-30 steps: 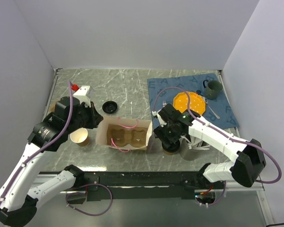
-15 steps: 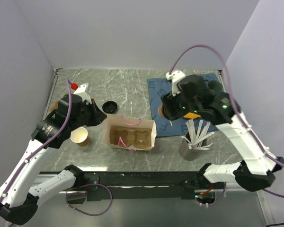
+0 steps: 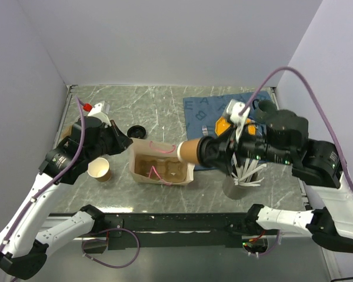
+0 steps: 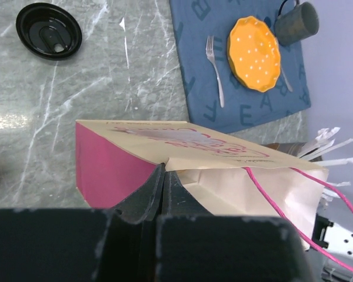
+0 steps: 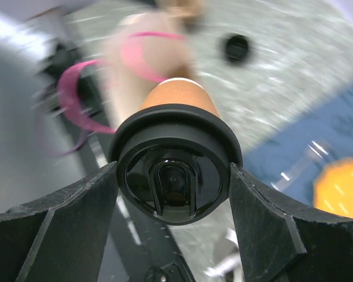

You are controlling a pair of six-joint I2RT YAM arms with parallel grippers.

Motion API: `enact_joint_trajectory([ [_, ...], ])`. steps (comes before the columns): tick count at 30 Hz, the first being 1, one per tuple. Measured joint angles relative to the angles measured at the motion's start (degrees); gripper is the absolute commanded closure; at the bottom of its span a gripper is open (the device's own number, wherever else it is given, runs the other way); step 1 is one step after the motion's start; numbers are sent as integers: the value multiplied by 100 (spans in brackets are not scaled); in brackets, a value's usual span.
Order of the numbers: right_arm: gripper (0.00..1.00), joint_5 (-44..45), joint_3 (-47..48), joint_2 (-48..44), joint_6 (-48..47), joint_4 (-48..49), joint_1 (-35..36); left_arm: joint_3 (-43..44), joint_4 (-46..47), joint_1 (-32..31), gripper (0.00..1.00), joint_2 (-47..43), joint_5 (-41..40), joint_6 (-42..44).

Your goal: Pack the takeout coffee

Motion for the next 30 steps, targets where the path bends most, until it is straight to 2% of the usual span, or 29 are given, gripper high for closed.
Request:
enact_joint_trajectory([
  [4, 52, -424, -424, -197, -61, 188, 549, -4, 105, -2, 99, 15, 7, -114],
  [7, 52, -323, -507, -175, -85, 251, 894, -35, 223, -2, 99, 9, 39, -101],
  [13, 52, 713, -636, 341, -538, 605, 1709, -437, 551, -2, 99, -197, 262, 55],
  [17, 52, 1659, -1152, 809, -970, 1104, 2249, -658, 905, -2, 99, -374, 570, 234],
  [25, 52, 2964, -1563, 1379, -1639, 1502, 2664, -1121, 1628, 0, 99, -857, 1091, 726],
  [30, 52, 3329, -2553, 1123, -2048, 2249, 2782, -1497, 2138, 0, 99, -1261, 1414, 1086],
])
